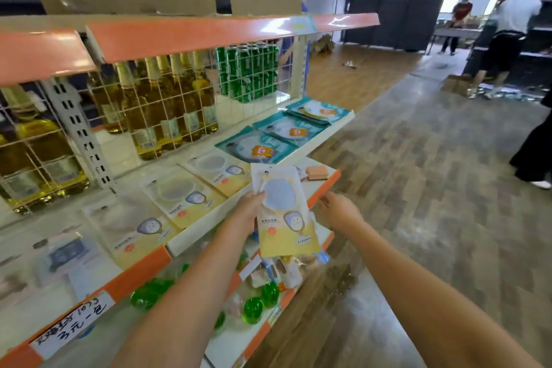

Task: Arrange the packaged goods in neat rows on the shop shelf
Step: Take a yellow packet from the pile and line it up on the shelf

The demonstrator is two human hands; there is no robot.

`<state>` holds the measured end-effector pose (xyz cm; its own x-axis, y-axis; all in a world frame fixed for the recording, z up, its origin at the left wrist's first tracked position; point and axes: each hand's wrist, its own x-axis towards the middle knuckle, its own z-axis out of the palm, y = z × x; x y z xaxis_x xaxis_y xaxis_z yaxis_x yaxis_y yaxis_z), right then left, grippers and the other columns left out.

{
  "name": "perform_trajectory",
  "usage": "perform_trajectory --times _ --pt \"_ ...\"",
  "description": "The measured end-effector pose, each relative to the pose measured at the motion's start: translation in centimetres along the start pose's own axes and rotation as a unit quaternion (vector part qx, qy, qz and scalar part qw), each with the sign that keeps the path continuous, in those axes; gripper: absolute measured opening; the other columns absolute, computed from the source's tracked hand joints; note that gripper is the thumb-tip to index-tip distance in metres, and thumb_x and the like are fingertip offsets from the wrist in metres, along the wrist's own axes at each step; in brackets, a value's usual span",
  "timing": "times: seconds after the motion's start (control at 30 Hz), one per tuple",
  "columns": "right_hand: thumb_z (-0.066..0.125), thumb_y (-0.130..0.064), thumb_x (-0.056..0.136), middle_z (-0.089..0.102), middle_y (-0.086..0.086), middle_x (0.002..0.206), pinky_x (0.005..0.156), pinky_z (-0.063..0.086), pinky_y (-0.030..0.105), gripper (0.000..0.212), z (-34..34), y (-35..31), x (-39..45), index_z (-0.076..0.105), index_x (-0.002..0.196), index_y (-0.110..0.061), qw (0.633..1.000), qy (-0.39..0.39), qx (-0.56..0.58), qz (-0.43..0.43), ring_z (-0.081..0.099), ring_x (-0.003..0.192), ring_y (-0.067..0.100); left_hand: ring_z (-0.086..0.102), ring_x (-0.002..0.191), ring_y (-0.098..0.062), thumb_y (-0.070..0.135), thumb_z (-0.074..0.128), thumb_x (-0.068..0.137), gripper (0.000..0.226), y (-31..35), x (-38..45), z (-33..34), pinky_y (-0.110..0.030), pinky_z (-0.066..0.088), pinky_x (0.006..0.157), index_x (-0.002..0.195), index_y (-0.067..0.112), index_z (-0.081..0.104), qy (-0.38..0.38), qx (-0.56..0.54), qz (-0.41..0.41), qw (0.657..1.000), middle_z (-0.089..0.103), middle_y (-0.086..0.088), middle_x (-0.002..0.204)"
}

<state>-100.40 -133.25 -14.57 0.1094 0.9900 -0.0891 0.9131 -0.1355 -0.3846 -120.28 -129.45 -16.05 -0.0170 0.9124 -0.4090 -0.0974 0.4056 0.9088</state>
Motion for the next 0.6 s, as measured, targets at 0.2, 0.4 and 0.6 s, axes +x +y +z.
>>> perform_trajectory --times 0.2,0.4,0.6 --pt "0.034 -0.02 0.1 0.063 0.019 0.112 0.071 0.043 0.034 0.031 -1.4 -2.6 5.6 0.057 0.113 -0.005 0.997 0.009 0.012 -0.069 0.059 0.095 0.033 0.061 0.098 -0.032 0.017 0.048 0.099 0.037 3.2 1.9 -0.6 -0.045 0.051 0.082 0.134 0.004 0.049 0.067 -0.033 0.028 0.997 0.059 -0.022 0.124" --pt "0.035 -0.024 0.101 0.059 0.021 0.117 0.077 0.042 0.035 0.033 -2.5 -4.2 10.9 0.056 0.115 -0.002 0.99 -0.025 0.06 -0.125 0.057 0.103 0.035 0.062 0.071 -0.026 0.016 0.043 0.102 0.032 5.2 3.0 -0.6 -0.03 0.054 0.048 0.13 0.005 0.049 0.102 -0.082 0.036 0.991 0.064 -0.014 0.095" --pt "0.034 -0.022 0.101 0.061 0.022 0.114 0.078 0.04 0.034 0.03 -2.5 -6.5 13.1 0.058 0.101 -0.003 0.976 -0.067 0.039 -0.204 0.056 0.106 0.034 0.06 0.071 -0.026 0.018 0.047 0.1 0.025 5.4 2.8 -1.7 -0.034 0.051 0.062 0.123 0.011 0.053 0.179 -0.108 0.029 0.977 0.063 -0.014 0.098"
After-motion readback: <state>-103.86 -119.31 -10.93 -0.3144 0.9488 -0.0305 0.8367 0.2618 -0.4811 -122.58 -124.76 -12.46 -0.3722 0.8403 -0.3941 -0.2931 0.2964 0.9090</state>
